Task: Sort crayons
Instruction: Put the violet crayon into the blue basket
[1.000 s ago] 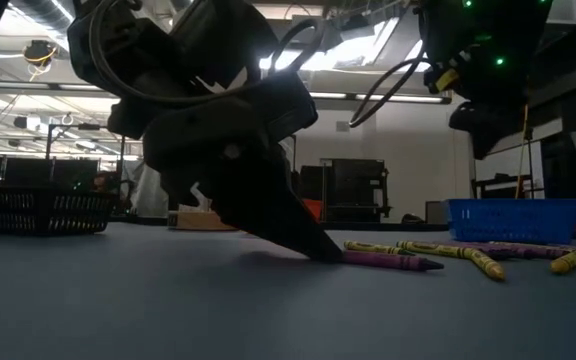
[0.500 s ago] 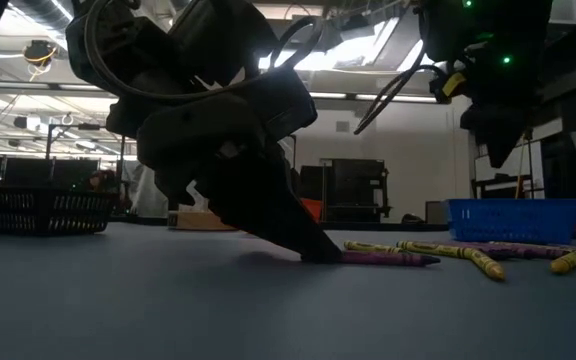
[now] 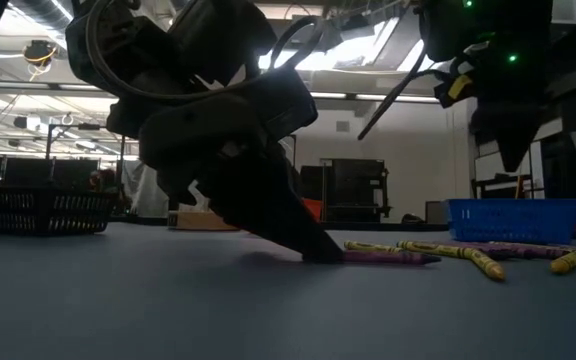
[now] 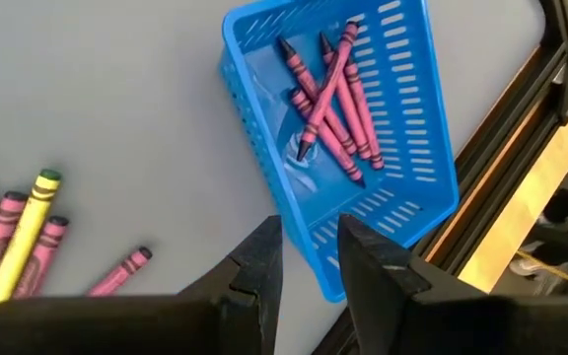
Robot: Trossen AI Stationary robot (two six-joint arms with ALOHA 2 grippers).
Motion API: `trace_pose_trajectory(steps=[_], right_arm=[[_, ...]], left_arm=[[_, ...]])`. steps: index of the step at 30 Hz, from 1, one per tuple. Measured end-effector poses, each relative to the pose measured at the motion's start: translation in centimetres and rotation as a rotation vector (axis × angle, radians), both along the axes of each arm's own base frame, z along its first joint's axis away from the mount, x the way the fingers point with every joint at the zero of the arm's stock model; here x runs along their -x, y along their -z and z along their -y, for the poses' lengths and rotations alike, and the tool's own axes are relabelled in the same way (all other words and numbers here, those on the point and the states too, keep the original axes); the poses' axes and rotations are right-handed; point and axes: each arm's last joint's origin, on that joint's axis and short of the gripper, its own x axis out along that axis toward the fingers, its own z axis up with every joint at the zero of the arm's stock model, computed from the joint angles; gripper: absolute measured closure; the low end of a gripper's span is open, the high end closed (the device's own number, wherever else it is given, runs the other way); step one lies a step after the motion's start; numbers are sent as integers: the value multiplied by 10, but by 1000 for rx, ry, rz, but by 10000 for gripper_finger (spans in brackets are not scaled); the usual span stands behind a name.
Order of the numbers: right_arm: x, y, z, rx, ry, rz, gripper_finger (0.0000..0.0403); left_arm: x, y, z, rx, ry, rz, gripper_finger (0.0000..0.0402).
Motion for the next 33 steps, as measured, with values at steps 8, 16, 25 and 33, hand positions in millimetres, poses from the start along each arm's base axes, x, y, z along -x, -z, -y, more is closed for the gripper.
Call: trace_pose_trajectory(steps=[8,16,25,33], right_arm=[[4,-1,-2,3,-36,-53,304],[19,-11,-26,12,-141,-60,304],[45,-33,-49,-12,-163,100,304],[68,-49,-64,-85,-190,208,304]], left_arm=[[-7,-8,-1,6,-16,55,389],[-29,-29,-12,25,-52,138,389],[-58,-62,-45,-67,-76,275,389],[-82,-99,-74,-169,-90,406,389]])
